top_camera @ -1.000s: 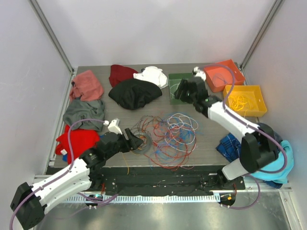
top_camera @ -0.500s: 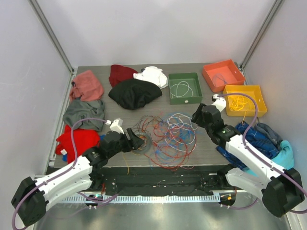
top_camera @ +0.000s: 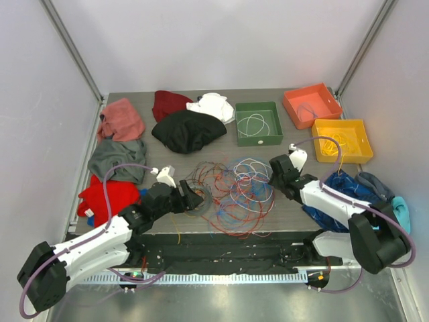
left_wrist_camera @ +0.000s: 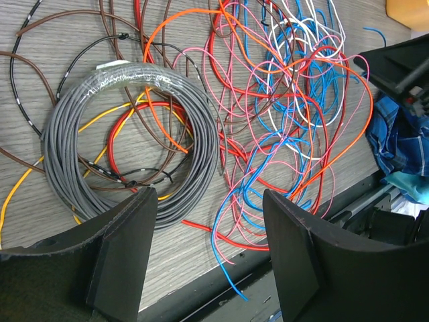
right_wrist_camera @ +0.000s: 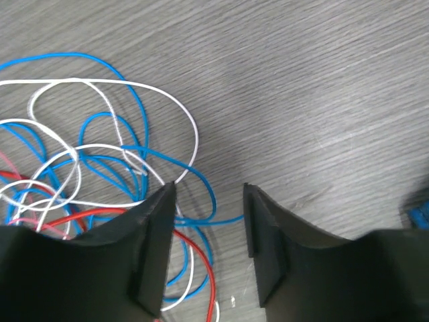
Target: Untangle the cables
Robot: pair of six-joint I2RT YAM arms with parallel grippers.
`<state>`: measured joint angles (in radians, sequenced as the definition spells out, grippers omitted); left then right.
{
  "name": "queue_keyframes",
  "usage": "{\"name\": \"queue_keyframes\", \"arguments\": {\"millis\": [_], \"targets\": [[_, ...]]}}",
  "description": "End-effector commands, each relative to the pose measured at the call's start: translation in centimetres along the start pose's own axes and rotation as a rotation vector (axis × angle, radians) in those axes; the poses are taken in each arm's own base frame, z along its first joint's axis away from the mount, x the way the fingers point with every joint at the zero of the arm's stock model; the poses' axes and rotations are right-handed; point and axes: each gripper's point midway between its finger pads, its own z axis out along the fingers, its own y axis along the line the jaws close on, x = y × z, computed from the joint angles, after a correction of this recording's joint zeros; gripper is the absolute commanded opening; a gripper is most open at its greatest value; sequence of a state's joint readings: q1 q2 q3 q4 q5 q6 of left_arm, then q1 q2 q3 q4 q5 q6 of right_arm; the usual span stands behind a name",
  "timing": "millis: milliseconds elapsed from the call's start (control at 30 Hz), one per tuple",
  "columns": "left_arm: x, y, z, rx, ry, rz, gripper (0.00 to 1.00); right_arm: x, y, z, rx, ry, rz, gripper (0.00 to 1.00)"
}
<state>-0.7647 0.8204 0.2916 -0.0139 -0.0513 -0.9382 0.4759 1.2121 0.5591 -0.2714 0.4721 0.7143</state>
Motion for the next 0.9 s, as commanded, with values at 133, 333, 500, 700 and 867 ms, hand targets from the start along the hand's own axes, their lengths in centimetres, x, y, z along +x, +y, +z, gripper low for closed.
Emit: {"name": "queue_keyframes", "arguments": {"millis": [133, 333, 500, 700, 867], "targets": [[-2.2, -2.4, -0.3, 0.063, -0.065, 0.018, 0.68, -3.3, 1.9, -0.1, -0.056, -0.129, 0.090, 0.01], [-3.0, -2.6, -0.7, 0.067, -0.098, 0.029, 0.68, -14.8, 6.8, -12.8, -0.322, -0.400, 0.139, 0.01], [-4.4, -4.1, -0.9, 0.091, -0.128, 0.044, 0.68, -20.5, 8.8, -21.1, -0.516, -0.490, 0.130, 0.01], [-7.2, -6.5, -2.2, 0.152, -0.225, 0.052, 0.69, -26.5, 12.8, -33.7, -0.881, -0.546, 0.110, 0.01], [-8.8, -8.2, -3.4, 0.210, -0.284, 0.054, 0.70, -30.7, 13.6, -42.5, -1.086, -0.634, 0.115, 0.01]]}}
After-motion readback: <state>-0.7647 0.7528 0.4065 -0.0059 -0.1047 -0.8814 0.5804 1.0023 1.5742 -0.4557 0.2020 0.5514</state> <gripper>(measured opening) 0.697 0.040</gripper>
